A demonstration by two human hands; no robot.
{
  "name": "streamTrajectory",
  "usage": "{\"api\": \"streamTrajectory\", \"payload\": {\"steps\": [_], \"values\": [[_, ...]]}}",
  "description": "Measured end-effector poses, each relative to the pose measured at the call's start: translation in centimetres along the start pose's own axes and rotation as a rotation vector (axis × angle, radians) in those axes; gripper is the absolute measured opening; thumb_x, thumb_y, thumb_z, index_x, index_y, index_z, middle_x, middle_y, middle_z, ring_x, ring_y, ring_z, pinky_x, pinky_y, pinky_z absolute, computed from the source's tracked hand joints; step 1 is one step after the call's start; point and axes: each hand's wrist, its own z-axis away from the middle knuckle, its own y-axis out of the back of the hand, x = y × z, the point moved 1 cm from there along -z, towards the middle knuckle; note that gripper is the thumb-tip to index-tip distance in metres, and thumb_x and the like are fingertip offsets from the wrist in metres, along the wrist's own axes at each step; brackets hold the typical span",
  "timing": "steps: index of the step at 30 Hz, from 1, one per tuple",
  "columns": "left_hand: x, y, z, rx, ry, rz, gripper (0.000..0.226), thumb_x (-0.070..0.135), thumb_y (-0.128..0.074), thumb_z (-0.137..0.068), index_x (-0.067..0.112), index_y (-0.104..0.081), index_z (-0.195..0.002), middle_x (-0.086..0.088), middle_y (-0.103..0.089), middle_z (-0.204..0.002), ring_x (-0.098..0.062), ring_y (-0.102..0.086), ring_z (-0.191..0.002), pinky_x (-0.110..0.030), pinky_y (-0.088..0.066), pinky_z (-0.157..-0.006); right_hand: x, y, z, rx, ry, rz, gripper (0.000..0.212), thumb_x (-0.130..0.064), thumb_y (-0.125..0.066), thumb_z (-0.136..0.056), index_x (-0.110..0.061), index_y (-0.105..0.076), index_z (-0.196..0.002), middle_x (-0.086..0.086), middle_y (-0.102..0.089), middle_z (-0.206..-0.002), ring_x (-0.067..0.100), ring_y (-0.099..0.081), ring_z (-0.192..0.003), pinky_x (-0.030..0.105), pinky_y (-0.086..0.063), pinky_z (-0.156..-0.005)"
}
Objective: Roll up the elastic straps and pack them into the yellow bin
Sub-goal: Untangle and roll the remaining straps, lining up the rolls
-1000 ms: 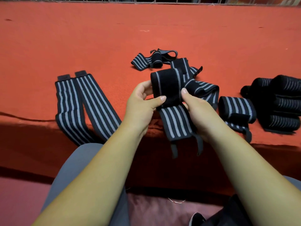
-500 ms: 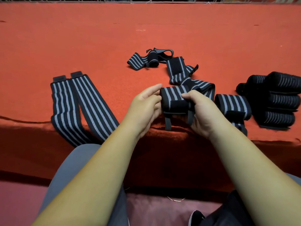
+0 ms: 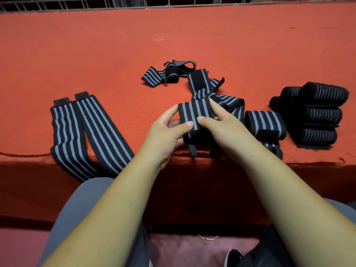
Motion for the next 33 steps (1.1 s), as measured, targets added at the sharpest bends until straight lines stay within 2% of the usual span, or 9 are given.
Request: {"api": "streamTrajectory", "payload": {"steps": [7, 12, 16, 18, 21, 25, 28, 31, 33], "values": [[-0.5, -0.7, -0.4, 0.024, -0.024, -0.029, 0.057, 0.012, -0.07, -0.104, 0.025, -0.053, -0.157, -0.007, -0.08, -0.125, -0.026, -0.078, -0.114, -0.047, -0.063, -0.099, -0.3, 0.3, 0.4, 0.133, 0.002, 0.078, 0.047, -0.037, -0.068, -0.101, -0.041, -0.059, -0.147, -0.018, -0.077, -0.122, 0.001, -0.073, -0.111, 0.04, -0.056, -0.109], [0.4, -1.8, -2.1, 0.099, -0.016, -0.01, 0.039, 0.041, -0.047, -0.116, 0.014, -0.067, -0.137, -0.007, -0.08, -0.124, -0.026, -0.08, -0.096, -0.042, -0.063, -0.083, -1.1, 1.5, 0.3, 0.281, 0.038, 0.0, 0.052, -0.044, -0.07, -0.095, -0.033, -0.062, -0.145, -0.016, -0.076, -0.123, 0.0, -0.072, -0.113, 0.041, -0.055, -0.11], [0.1, -2.8, -5.2, 0.179, -0.064, -0.342, 0.022, 0.032, -0.067, -0.103, 0.027, -0.065, -0.124, -0.004, -0.076, -0.125, -0.018, -0.078, -0.094, -0.048, -0.064, -0.093, -2.0, 4.0, -0.4, 0.452, 0.064, -0.117, 0.049, -0.039, -0.072, -0.099, -0.026, -0.064, -0.145, -0.009, -0.077, -0.12, 0.0, -0.075, -0.101, 0.032, -0.063, -0.093], [-0.2, -3.5, -6.8, 0.131, -0.102, -0.61, 0.041, 0.032, -0.076, -0.089, 0.031, -0.062, -0.127, 0.003, -0.071, -0.128, -0.022, -0.074, -0.108, -0.048, -0.058, -0.104, -2.4, 5.8, -0.8, 0.539, 0.077, -0.158, 0.046, -0.037, -0.073, -0.1, -0.024, -0.066, -0.143, -0.009, -0.079, -0.115, 0.0, -0.076, -0.097, 0.032, -0.064, -0.09], [-0.6, -5.1, -8.6, -0.008, -0.189, -0.912, 0.082, 0.03, -0.085, -0.082, 0.028, -0.048, -0.155, -0.005, -0.055, -0.148, -0.026, -0.057, -0.138, -0.041, -0.042, -0.121, -2.6, 8.2, -1.6, 0.631, 0.071, -0.174, 0.052, -0.047, -0.074, -0.092, -0.029, -0.069, -0.141, -0.011, -0.08, -0.114, 0.005, -0.077, -0.104, 0.041, -0.061, -0.102], [-0.7, -7.5, -10.2, -0.176, -0.178, -1.229, 0.119, 0.07, -0.085, -0.067, 0.062, -0.014, -0.162, -0.005, -0.022, -0.173, -0.038, -0.032, -0.153, -0.058, -0.033, -0.125, -1.8, 10.5, -2.6, 0.684, 0.038, -0.199, 0.049, -0.054, -0.072, -0.087, -0.031, -0.075, -0.13, -0.011, -0.081, -0.11, 0.009, -0.079, -0.101, 0.044, -0.062, -0.1], [-0.7, -9.0, -11.2, -0.138, -0.183, -1.428, 0.096, 0.071, -0.08, -0.081, 0.058, -0.028, -0.161, -0.007, -0.02, -0.171, -0.039, -0.03, -0.15, -0.056, -0.037, -0.121, -1.6, 11.2, -3.2, 0.676, 0.024, -0.184, 0.041, -0.048, -0.072, -0.094, -0.03, -0.074, -0.131, -0.011, -0.081, -0.107, 0.007, -0.078, -0.097, 0.041, -0.063, -0.095], [-1.2, -9.7, -12.3, -0.078, -0.25, -1.377, 0.055, 0.058, -0.078, -0.091, 0.039, -0.059, -0.14, -0.008, -0.038, -0.146, -0.036, -0.04, -0.135, -0.049, -0.046, -0.112, -1.1, 11.9, -3.8, 0.657, 0.015, -0.158, 0.04, -0.045, -0.07, -0.1, -0.029, -0.068, -0.138, -0.015, -0.075, -0.107, -0.001, -0.073, -0.094, 0.022, -0.06, -0.081], [-1.7, -9.2, -12.8, -0.053, -0.302, -1.299, 0.035, 0.044, -0.077, -0.096, 0.029, -0.065, -0.124, -0.005, -0.042, -0.13, -0.033, -0.048, -0.124, -0.045, -0.049, -0.108, -0.7, 12.3, -4.0, 0.635, 0.013, -0.134, 0.037, -0.043, -0.069, -0.103, -0.03, -0.066, -0.138, -0.019, -0.07, -0.104, -0.007, -0.068, -0.089, 0.01, -0.049, -0.067]]}}
